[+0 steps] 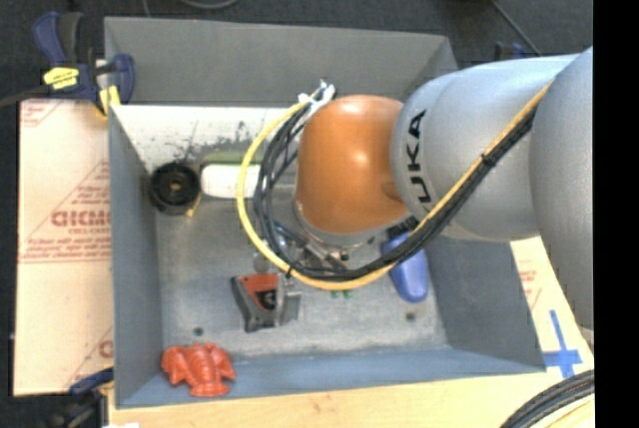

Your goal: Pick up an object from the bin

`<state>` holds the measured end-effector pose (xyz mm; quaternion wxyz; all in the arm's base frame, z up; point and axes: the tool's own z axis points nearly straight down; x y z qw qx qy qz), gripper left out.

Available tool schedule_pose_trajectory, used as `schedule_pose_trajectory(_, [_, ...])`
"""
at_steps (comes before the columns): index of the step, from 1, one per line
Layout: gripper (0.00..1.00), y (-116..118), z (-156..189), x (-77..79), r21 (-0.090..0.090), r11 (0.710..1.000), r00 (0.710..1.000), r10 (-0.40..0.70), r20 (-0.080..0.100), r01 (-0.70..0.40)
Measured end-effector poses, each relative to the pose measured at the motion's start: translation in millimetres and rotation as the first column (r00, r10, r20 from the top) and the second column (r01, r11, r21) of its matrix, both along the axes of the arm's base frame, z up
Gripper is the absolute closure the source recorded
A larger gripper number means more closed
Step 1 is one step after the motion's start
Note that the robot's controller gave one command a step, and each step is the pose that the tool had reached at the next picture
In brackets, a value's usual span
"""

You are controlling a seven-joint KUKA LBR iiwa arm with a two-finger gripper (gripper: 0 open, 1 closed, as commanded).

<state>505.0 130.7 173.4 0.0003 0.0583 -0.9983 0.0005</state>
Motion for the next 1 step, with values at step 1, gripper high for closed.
schedule_pose_trajectory(1, [1.0,14.3,49.9,14.6,-0.001,1.0,1.0,0.002,-0.004,-0.002])
